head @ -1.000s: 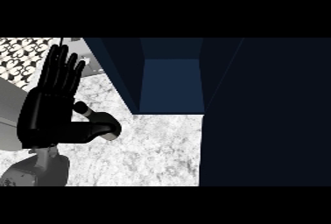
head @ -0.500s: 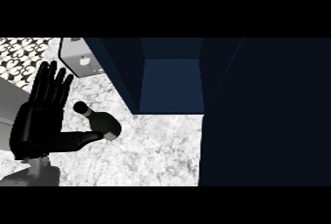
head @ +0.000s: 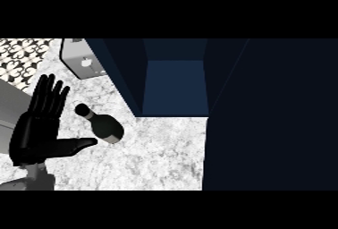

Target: Pick up the wine, place it into the cabinet and close the cabinet

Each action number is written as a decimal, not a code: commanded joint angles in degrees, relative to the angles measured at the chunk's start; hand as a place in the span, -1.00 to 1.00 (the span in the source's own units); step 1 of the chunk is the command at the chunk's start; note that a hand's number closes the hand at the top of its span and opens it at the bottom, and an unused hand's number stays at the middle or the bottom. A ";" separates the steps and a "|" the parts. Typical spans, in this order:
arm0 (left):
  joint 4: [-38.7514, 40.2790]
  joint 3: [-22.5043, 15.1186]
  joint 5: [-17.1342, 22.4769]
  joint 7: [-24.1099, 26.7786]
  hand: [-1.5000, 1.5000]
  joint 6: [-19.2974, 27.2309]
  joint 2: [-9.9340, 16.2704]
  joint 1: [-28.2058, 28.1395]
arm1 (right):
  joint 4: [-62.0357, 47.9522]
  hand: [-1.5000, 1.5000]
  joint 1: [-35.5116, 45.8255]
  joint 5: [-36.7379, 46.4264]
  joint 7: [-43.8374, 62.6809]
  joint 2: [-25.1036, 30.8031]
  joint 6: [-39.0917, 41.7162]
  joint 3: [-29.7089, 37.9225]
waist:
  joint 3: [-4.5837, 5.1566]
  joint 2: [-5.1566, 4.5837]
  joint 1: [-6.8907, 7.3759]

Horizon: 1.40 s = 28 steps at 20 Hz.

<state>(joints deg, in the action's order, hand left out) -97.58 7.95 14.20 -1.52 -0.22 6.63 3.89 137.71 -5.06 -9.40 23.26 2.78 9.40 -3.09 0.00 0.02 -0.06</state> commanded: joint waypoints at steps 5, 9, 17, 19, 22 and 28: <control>13.50 3.56 1.17 9.30 -1.00 -4.89 0.97 1.19 | -0.74 -1.00 2.15 -0.44 0.65 0.92 0.18 1.69 | 0.01 -0.08 -0.10; 15.06 4.27 1.32 11.41 -1.00 -8.47 2.54 -2.85 | -0.11 -1.00 -1.23 2.22 -1.24 -0.84 0.74 -2.06 | 0.01 -0.02 -0.03; 22.65 2.93 -2.39 15.31 -1.00 -6.55 0.85 1.11 | -2.73 -1.00 -0.37 2.68 -2.72 -1.14 1.03 -2.41 | 0.00 -0.02 -0.05; 28.47 4.92 -1.58 18.33 -1.00 -9.70 3.24 2.75 | 2.72 -1.00 -0.28 -1.56 2.51 1.46 1.65 1.15 | 0.01 -0.04 -0.16; 21.84 2.51 -2.59 16.88 -1.00 -9.44 1.97 -2.53 | 2.38 -1.00 -2.76 -1.05 1.14 0.08 1.56 0.43 | -0.02 0.04 0.02; 45.25 6.09 -2.67 27.29 -1.00 -12.63 3.66 7.07 | -0.87 -1.00 0.92 1.79 -0.12 -0.51 0.35 -0.92 | 0.01 -0.09 -0.26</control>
<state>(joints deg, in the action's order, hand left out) -60.91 12.75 11.62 21.53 -10.78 9.22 8.87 137.82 -3.75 -6.66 24.78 1.77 8.69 -5.50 0.03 -0.03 -0.22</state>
